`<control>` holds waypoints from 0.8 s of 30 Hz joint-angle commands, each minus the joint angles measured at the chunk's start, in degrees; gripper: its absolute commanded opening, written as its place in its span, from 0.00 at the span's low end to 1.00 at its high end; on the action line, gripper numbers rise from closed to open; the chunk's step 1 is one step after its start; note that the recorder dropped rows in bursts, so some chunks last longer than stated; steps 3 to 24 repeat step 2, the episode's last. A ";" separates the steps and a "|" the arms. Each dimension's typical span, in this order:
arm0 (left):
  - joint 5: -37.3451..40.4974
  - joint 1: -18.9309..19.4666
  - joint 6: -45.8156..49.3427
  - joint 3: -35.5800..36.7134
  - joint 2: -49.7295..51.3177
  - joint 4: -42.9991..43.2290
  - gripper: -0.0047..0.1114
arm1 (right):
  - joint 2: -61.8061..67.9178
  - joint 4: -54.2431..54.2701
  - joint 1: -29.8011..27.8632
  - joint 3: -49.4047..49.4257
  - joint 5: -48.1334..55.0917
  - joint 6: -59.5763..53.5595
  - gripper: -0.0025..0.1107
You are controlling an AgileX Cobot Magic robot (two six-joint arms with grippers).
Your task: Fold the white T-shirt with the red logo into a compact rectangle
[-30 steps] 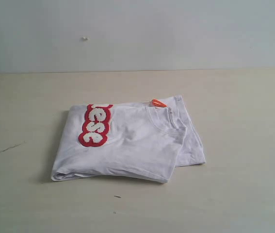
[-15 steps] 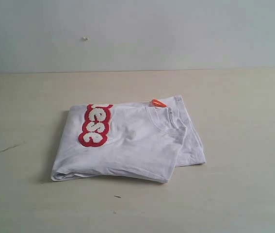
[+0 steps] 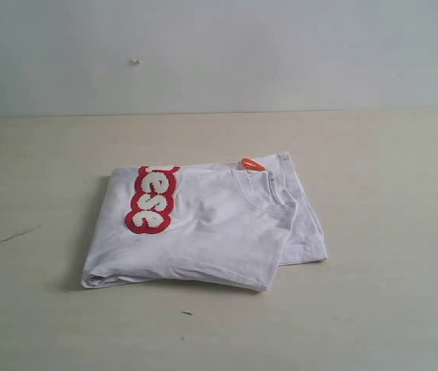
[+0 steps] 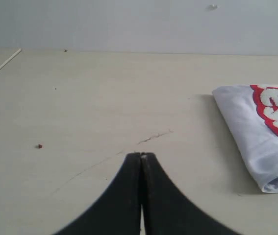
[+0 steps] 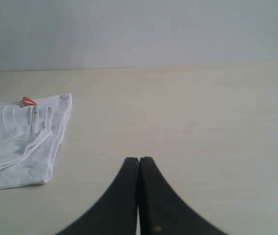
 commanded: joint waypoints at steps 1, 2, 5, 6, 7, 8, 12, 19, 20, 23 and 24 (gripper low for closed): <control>-0.35 0.14 0.15 0.12 -0.23 -0.29 0.04 | -0.28 0.00 0.15 0.25 -0.18 0.00 0.02; -0.35 0.14 0.15 0.12 -0.23 -0.29 0.04 | -0.28 0.00 0.15 0.25 -0.18 0.00 0.02; -0.35 0.14 0.15 0.12 -0.23 -0.29 0.04 | -0.28 0.00 0.15 0.25 -0.18 0.00 0.02; -0.35 0.14 0.15 0.12 -0.23 -0.29 0.04 | -0.28 0.00 0.15 0.25 -0.18 0.00 0.02; -0.35 0.14 0.15 0.12 -0.23 -0.29 0.04 | -0.28 0.00 0.15 0.25 -0.18 0.00 0.02; -0.35 0.14 0.15 0.12 -0.23 -0.29 0.04 | -0.28 0.00 0.15 0.25 -0.18 0.00 0.02; -0.35 0.14 0.15 0.12 -0.23 -0.29 0.04 | -0.28 0.00 0.15 0.25 -0.18 0.00 0.02; -0.35 0.14 0.15 0.12 -0.23 -0.29 0.04 | -0.28 0.00 0.15 0.25 -0.18 0.00 0.02; -0.35 0.14 0.15 0.12 -0.23 -0.29 0.04 | -0.28 0.00 0.15 0.25 -0.18 0.00 0.02; -0.35 0.14 0.15 0.12 -0.23 -0.29 0.04 | -0.28 0.00 0.15 0.25 -0.18 0.00 0.02; -0.35 0.14 0.15 0.12 -0.23 -0.29 0.04 | -0.28 0.00 0.15 0.25 -0.18 0.00 0.02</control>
